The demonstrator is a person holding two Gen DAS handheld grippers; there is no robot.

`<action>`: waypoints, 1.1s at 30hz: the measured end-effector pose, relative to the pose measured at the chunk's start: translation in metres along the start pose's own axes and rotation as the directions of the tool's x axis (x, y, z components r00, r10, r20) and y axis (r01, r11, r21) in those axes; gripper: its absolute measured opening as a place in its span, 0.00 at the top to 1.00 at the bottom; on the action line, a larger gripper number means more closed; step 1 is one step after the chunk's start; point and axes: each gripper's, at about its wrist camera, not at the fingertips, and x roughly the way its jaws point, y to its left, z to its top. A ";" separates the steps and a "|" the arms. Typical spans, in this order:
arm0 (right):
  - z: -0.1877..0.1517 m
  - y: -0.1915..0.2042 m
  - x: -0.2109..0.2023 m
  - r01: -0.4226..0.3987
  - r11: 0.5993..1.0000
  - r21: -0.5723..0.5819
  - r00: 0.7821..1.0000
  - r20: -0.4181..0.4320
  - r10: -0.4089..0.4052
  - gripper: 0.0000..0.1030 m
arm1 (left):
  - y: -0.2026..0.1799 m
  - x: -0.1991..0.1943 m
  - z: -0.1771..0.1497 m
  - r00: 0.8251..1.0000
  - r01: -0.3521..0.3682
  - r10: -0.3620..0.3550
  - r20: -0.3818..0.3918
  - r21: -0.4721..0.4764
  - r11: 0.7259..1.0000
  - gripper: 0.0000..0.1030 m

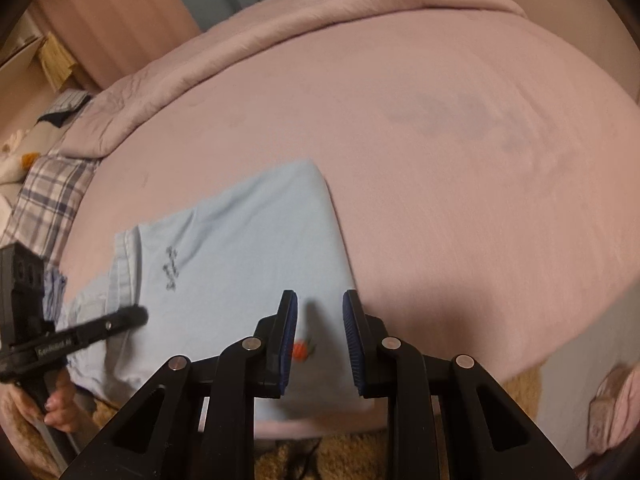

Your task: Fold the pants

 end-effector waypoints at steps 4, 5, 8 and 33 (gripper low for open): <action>0.022 0.014 0.022 -0.021 0.999 -0.046 1.000 -0.008 0.021 0.75 | 0.009 0.018 -0.004 0.999 -0.044 0.044 -0.029 0.001 0.999 0.87; 0.026 0.015 0.026 -0.025 0.998 -0.051 1.000 -0.012 0.025 0.75 | 0.010 0.020 -0.004 0.999 -0.045 0.045 -0.029 -0.002 0.999 0.87; 0.039 0.017 0.046 -0.001 0.998 -0.069 1.000 -0.030 -0.001 0.75 | 0.015 0.018 -0.004 0.998 -0.046 0.046 -0.030 -0.002 0.999 0.86; -0.044 -0.023 0.018 -0.035 0.999 0.001 0.988 -0.150 0.035 0.75 | 0.011 0.011 -0.033 0.998 -0.034 0.033 -0.057 -0.022 0.999 0.74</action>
